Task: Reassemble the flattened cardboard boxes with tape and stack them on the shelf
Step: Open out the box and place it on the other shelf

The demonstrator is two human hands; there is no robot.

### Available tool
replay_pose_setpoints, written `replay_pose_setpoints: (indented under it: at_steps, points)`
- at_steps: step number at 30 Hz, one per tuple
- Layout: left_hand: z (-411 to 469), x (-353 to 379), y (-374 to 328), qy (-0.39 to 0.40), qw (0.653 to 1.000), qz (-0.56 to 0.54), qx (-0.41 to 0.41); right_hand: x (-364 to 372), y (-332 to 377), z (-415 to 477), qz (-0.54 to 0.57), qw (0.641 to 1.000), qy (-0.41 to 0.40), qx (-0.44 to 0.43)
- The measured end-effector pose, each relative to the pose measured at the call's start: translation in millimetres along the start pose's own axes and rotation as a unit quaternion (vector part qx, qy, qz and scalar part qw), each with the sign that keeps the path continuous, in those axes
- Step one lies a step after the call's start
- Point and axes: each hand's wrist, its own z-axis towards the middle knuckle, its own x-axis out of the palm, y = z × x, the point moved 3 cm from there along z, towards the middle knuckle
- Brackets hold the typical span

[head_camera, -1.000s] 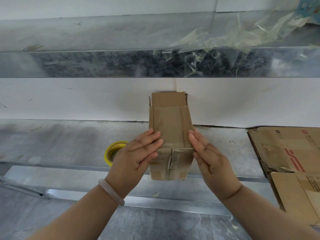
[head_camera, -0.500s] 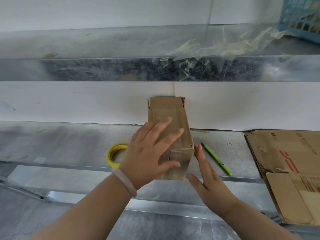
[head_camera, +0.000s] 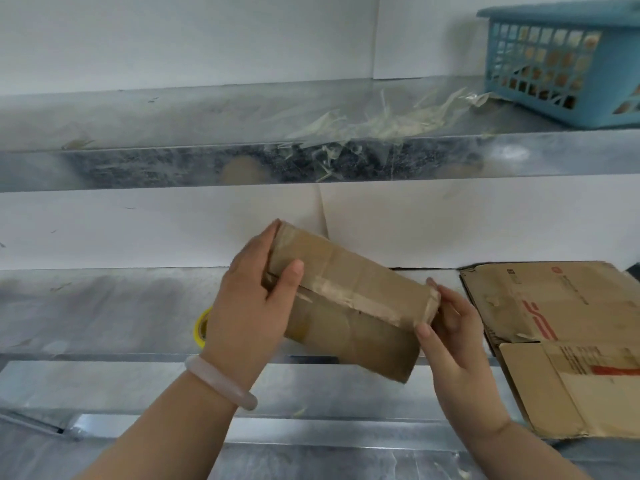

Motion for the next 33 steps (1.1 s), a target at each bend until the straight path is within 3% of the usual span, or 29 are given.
replay_pose_setpoints:
  at_steps: [9,14,18,22,33]
  points:
    - [1,15,70,0.094,0.967,-0.048,-0.233,28,-5,45,-0.143,0.977,0.091,0.130]
    - [10,25,91,0.115,0.964,-0.047,-0.233,45,-33,61,-0.219,0.956,0.115,0.157]
    - [10,34,113,0.124,0.948,-0.041,-0.291,61,-42,76,-0.229,0.955,0.117,0.149]
    - [10,40,128,0.110,0.939,-0.103,-0.310,70,-46,88,-0.264,0.946,0.117,0.147]
    - [37,49,146,0.191,0.939,-0.023,-0.285,76,-53,111,-0.401,0.899,0.114,0.133]
